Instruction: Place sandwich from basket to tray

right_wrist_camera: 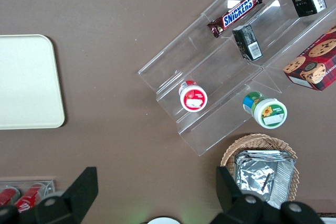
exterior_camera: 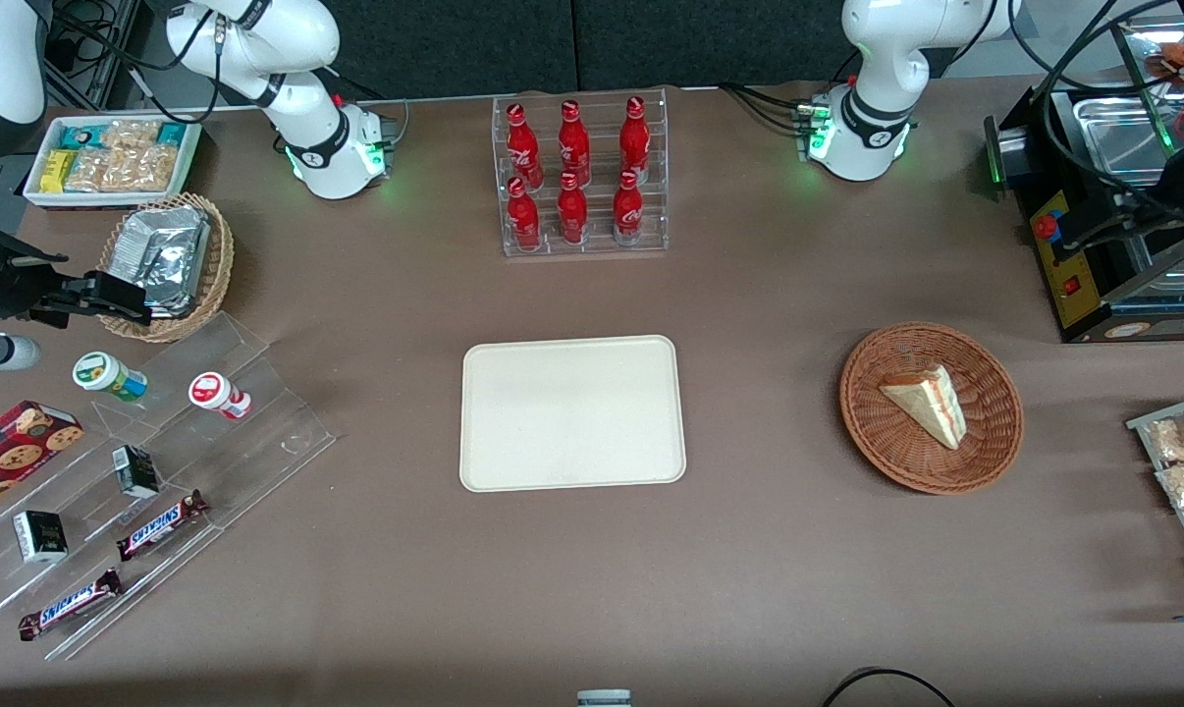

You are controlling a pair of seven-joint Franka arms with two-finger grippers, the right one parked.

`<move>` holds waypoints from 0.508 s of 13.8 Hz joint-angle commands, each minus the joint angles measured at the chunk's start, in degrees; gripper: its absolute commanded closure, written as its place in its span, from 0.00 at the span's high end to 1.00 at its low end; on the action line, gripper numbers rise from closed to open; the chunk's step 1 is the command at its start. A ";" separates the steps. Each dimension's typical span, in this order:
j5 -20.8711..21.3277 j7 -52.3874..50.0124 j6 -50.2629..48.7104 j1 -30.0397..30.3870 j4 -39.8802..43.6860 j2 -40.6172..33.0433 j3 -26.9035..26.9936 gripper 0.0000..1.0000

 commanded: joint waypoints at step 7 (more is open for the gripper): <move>-0.09 -27.16 23.47 1.06 -21.38 0.15 1.17 1.00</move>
